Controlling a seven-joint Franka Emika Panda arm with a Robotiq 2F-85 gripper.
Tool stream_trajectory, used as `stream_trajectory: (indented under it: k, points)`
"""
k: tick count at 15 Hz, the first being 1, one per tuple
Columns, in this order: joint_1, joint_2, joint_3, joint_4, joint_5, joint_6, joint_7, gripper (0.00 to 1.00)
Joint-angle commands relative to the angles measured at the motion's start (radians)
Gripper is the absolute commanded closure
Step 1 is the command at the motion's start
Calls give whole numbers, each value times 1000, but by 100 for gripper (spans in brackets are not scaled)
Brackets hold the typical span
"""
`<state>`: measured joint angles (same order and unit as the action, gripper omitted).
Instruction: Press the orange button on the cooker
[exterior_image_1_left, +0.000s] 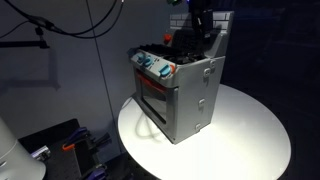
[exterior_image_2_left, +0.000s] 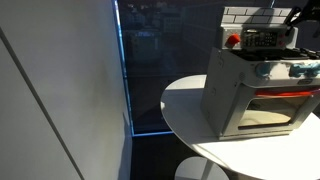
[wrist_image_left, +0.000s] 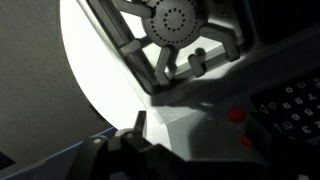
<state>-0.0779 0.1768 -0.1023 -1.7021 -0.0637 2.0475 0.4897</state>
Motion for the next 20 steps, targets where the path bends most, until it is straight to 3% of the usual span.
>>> stream_trajectory:
  k: [1,20]
  points:
    - [4,17,-9,38,18,-19,15,0]
    - [5,51,-13,75,21,-17,15,0]
